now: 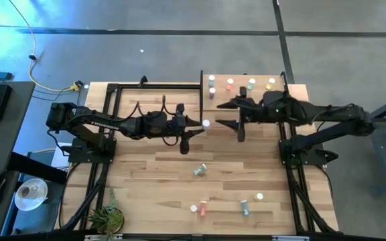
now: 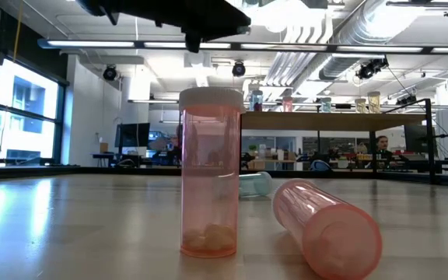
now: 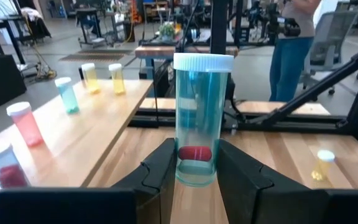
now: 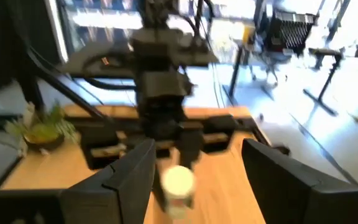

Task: Pick and place medicine bottles onto shelf by color
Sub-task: Put the left green pill bottle on the shelf aligned with the green pill bottle

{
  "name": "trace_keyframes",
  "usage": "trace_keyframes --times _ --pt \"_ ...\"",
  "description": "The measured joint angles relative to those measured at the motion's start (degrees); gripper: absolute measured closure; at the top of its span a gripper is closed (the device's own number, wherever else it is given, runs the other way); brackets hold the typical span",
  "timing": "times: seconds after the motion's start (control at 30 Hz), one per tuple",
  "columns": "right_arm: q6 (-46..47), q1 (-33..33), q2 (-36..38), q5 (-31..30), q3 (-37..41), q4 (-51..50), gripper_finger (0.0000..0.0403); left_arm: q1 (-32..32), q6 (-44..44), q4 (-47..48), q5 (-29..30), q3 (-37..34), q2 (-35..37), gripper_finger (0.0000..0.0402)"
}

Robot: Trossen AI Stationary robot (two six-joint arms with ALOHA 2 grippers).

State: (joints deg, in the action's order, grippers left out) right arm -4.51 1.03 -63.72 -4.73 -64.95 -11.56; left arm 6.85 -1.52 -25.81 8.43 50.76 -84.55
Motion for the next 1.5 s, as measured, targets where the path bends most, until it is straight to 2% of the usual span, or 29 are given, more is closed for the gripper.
trace_keyframes --times 0.1,0.27,0.4,0.73,0.97,1.07,1.33,1.5 --pt "-0.3 1.8 -2.0 0.9 -5.1 -8.2 0.0175 0.0 0.8 1.1 0.0 0.0 0.0 0.0311" --pt "-0.7 4.5 -6.6 7.7 -9.5 -16.2 0.0176 0.0 1.3 2.8 0.0 0.0 0.0 0.0311" --pt "-2.6 5.1 -9.5 12.5 -10.0 -17.0 0.0176 0.0 1.4 4.3 0.0 0.0 0.0 0.0311" --pt "-4.5 5.1 -15.5 14.7 -10.1 -15.2 0.0176 0.0 1.3 5.1 -0.1 0.0 0.0 0.0311" --pt "-4.3 5.0 -16.6 14.6 -10.1 -14.4 0.0178 0.0 1.3 5.1 1.0 0.0 0.0 0.0312" --pt "-4.3 5.0 -16.6 14.6 -10.1 -14.4 0.0192 0.0 1.3 5.1 1.3 0.0 0.0 0.0312" --pt "-4.5 5.1 -16.6 14.4 -10.1 -14.3 0.027 0.0 1.3 5.0 1.3 0.0 0.0 0.0312" --pt "-4.5 5.1 -16.6 14.4 -10.1 -14.3 0.0291 0.0 1.3 5.0 1.3 0.0 0.0 0.0305"
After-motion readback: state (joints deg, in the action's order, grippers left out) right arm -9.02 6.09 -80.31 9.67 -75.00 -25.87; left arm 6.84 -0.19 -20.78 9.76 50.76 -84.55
